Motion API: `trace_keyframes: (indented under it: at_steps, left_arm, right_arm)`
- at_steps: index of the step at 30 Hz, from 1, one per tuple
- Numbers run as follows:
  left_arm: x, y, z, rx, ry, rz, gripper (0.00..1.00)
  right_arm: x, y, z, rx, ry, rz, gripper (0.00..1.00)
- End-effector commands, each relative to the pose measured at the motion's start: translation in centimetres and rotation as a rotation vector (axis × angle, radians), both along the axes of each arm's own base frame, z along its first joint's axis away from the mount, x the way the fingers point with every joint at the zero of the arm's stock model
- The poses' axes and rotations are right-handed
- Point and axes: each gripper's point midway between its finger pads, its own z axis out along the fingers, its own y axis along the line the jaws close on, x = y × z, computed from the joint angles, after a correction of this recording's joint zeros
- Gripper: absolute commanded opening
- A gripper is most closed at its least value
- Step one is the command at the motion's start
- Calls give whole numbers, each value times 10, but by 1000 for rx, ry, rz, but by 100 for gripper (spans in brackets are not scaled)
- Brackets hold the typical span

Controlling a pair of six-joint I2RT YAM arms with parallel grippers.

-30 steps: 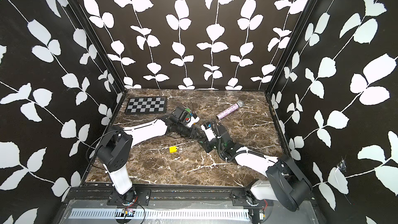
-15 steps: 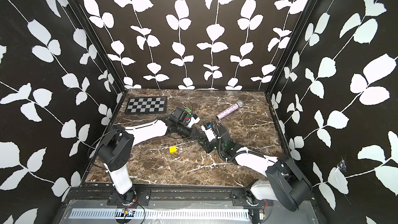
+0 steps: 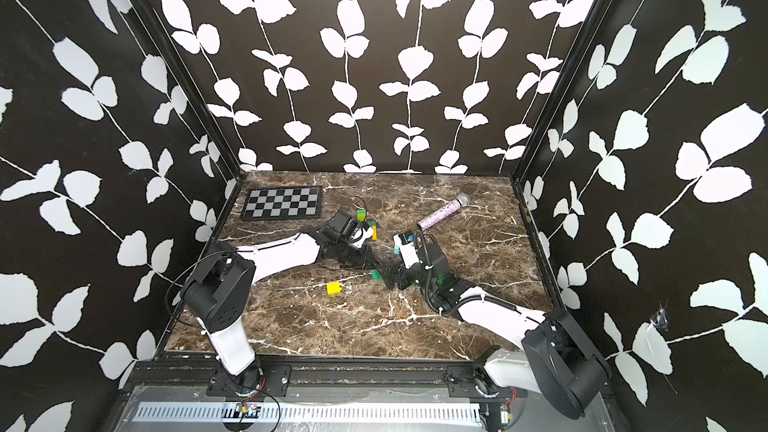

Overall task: Assemble the letter h with lego
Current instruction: Adjust the lego brick at the center of the board.

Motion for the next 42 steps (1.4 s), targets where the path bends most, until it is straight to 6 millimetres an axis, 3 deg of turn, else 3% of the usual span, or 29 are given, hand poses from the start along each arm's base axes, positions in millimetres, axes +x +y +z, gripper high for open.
trace_keyframes:
  at_steps: [1, 4, 7, 11, 25, 31, 42]
  left_arm:
    - [10, 20, 10, 142, -139, 98, 0]
    - [10, 17, 11, 262, -229, 139, 0]
    - [5, 0, 7, 301, -268, 175, 0]
    - [0, -16, 4, 363, -325, 212, 0]
    - [-9, -21, -13, 489, -370, 265, 0]
    - [-11, -23, -14, 480, -375, 273, 15]
    - [-12, -22, 15, 448, -422, 248, 51]
  right_arm:
    - [14, -17, 11, 2, -49, -129, 99]
    - [30, -50, 1, -77, -26, -326, 99]
    - [39, -84, -17, -162, 48, -495, 100]
    - [43, -101, -30, -127, 129, -575, 99]
    - [43, -113, -30, -105, 146, -605, 99]
    - [44, -113, -32, -109, 151, -602, 98]
    - [44, -113, -33, -111, 154, -597, 99]
